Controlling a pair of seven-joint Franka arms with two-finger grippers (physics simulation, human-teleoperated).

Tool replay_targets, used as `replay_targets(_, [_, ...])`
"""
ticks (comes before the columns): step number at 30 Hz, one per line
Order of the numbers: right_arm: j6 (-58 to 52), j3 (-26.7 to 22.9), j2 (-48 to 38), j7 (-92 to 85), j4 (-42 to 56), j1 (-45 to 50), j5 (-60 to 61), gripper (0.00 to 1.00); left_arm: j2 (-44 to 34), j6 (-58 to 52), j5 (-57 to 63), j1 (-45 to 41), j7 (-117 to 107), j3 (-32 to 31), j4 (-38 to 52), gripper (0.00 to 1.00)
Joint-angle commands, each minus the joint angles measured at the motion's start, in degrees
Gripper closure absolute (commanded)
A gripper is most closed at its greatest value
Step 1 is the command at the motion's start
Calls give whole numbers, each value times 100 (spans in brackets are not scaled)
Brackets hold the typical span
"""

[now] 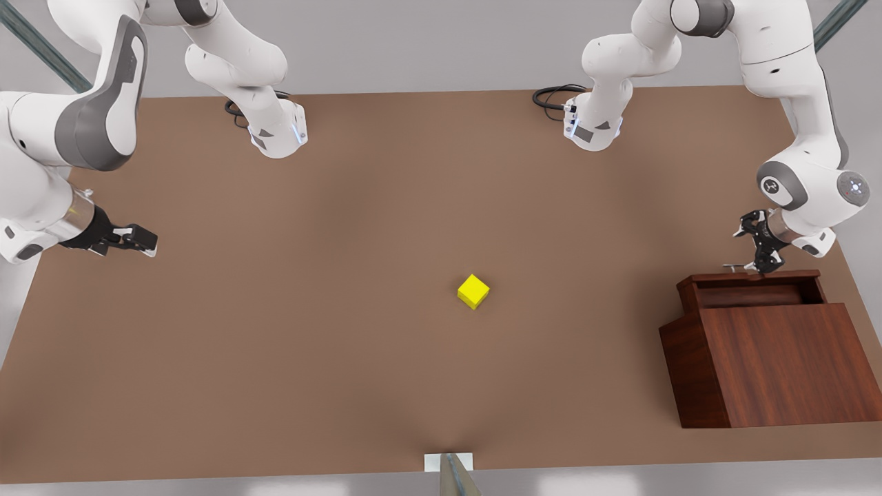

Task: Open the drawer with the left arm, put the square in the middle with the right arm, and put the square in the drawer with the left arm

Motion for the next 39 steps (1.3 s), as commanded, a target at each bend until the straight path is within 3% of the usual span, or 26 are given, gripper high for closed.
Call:
replay_targets(1, [18,0,-1,0,0,3,0,0,0,0,27,1,0,1,0,0])
replay_targets(14, [44,0,8,0,8,12,0,0,-615,-791,607,-140,70,1,71,0])
replay_targets(17, [79,0,8,0,8,12,0,0,-642,-1345,563,-518,1756,-368,817,0])
replay_targets(20, [79,0,8,0,0,12,0,0,52,-2364,563,-1238,3559,-1265,2539,0])
replay_targets(25, [88,0,8,0,8,21,0,0,764,-2663,633,-1537,4693,-2477,3331,0])
replay_targets(27, [123,0,34,9,8,21,0,0,1423,-2654,782,-1607,5159,-3409,3858,0])
replay_targets(29, [123,0,34,9,8,21,0,0,1757,-2540,1556,-2407,5616,-3515,3981,0])
replay_targets(31, [123,0,34,9,8,21,0,0,2197,-2128,1547,-2566,5608,-3761,4254,0])
replay_targets(39, [123,0,43,9,8,30,0,0,3041,-950,1732,-3181,5634,-3752,4272,0])
